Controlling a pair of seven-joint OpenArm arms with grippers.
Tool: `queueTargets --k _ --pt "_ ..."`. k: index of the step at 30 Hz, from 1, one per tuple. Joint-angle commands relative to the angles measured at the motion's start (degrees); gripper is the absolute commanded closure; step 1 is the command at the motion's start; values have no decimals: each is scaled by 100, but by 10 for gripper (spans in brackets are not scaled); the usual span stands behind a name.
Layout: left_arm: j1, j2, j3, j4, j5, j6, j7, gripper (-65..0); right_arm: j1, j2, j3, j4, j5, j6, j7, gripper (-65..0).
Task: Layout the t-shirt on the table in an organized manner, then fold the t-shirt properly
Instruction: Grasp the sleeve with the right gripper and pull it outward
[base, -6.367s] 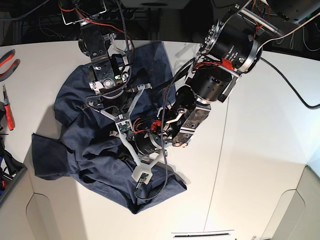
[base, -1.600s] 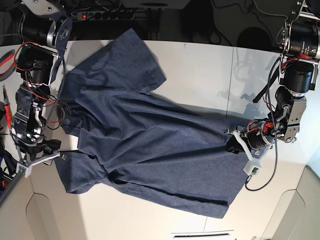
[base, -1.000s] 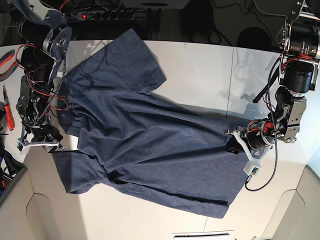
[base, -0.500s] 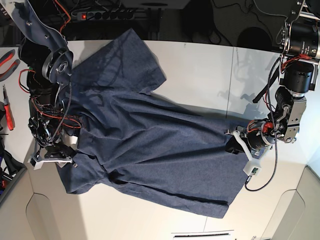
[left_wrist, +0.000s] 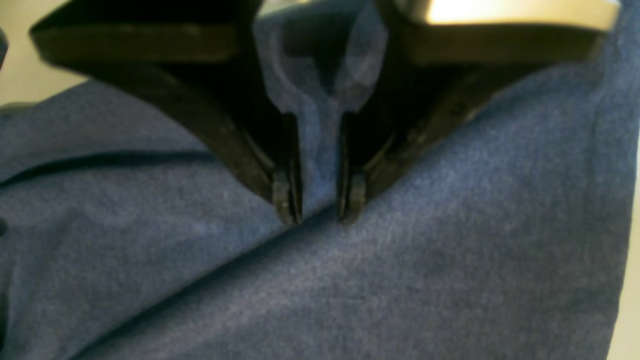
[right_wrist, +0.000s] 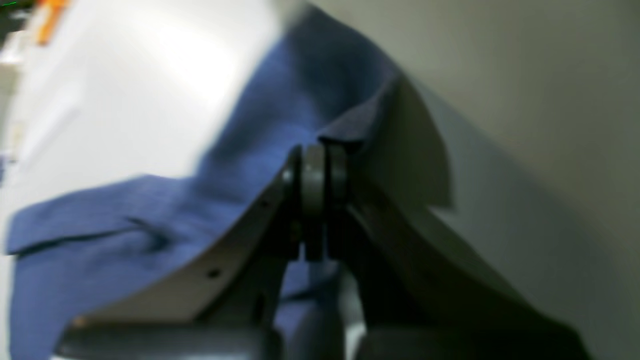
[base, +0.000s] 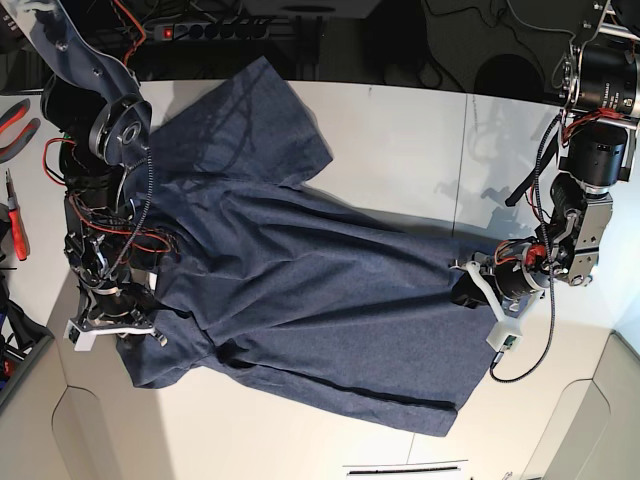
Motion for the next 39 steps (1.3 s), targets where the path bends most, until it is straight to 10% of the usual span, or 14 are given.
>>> queueTargets --k 1,12,17,19,29,34,39 --pt "-157 -66 -35 85 -81 -4 -118 -157 275 33 0 155 28 205 168 0" --pt "-155 -66 -35 85 -83 -4 -68 -157 1915 33 0 201 26 527 439 0" --pt "-125 -68 -35 85 -81 -4 70 -157 2269 31 -66 201 -127 540 240 -313" --pt "-94 -66 -35 85 -85 -4 52 -157 2227 26 -146 201 -238 538 225 -347" --pt "-79 -63 -35 85 -85 -4 -17 -157 1467 31 -284 201 -247 555 201 -337" --pt "-79 -66 -35 85 -85 -4 -61 -157 984 26 -284 201 -122 1025 157 -33" --pt "-79 -66 -35 85 -85 -2 -83 -157 704 24 -284 201 793 1292 -267 0"
